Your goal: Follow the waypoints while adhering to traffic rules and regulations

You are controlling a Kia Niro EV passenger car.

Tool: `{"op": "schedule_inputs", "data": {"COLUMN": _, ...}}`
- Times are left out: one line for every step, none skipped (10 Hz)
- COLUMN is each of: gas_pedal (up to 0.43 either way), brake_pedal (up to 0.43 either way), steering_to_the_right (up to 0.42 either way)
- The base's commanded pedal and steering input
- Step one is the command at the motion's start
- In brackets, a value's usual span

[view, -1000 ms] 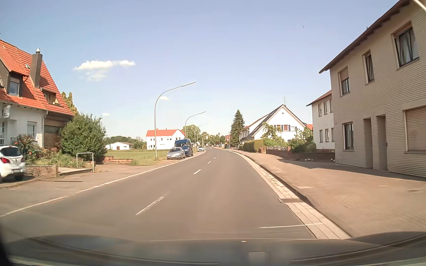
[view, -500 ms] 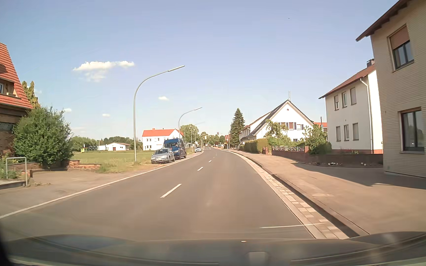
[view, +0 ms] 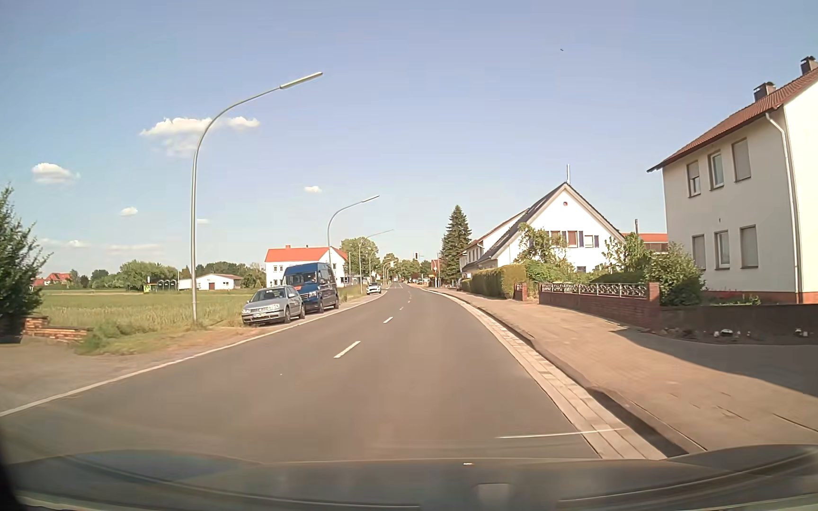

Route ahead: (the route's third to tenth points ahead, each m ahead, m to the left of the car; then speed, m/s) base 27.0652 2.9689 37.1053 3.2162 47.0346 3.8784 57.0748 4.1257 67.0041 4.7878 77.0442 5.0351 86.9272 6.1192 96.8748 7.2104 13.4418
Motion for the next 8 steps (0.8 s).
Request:
{"op": "schedule_inputs", "data": {"gas_pedal": 0.157, "brake_pedal": 0.006, "steering_to_the_right": 0.003}}
{"op": "schedule_inputs", "data": {"gas_pedal": 0.157, "brake_pedal": 0.006, "steering_to_the_right": 0.002}}
{"op": "schedule_inputs", "data": {"gas_pedal": 0.157, "brake_pedal": 0.006, "steering_to_the_right": 0.001}}
{"op": "schedule_inputs", "data": {"gas_pedal": 0.157, "brake_pedal": 0.006, "steering_to_the_right": 0.000}}
{"op": "schedule_inputs", "data": {"gas_pedal": 0.157, "brake_pedal": 0.006, "steering_to_the_right": 0.000}}
{"op": "schedule_inputs", "data": {"gas_pedal": 0.157, "brake_pedal": 0.006, "steering_to_the_right": 0.001}}
{"op": "schedule_inputs", "data": {"gas_pedal": 0.157, "brake_pedal": 0.006, "steering_to_the_right": 0.000}}
{"op": "schedule_inputs", "data": {"gas_pedal": 0.157, "brake_pedal": 0.006, "steering_to_the_right": 0.000}}
